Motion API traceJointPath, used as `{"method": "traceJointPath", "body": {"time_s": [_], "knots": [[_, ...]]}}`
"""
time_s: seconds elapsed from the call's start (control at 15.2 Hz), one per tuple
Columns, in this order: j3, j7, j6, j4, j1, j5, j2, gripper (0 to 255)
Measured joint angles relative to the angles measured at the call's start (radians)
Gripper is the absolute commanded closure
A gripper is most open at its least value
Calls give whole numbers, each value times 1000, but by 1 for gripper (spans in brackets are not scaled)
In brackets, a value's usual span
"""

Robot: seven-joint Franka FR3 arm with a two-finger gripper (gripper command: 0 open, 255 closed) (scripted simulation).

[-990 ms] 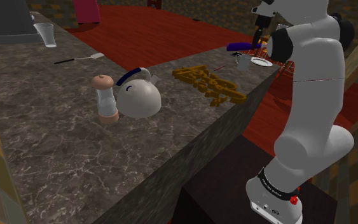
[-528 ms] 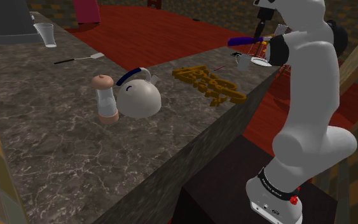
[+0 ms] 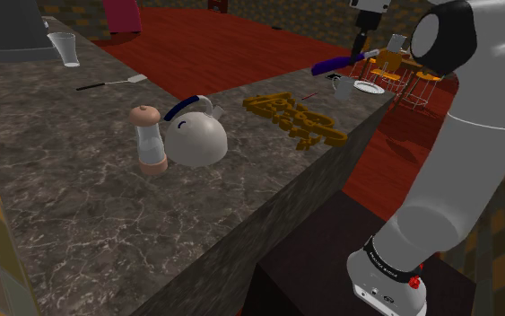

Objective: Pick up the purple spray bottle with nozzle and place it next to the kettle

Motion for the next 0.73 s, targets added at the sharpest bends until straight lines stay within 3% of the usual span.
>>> {"method": "traceJointPath", "body": {"time_s": [0.4, 0.73], "knots": [[73, 208, 71, -263, 160, -155, -261, 255], [157, 354, 90, -399, 211, -219, -404, 255]]}}
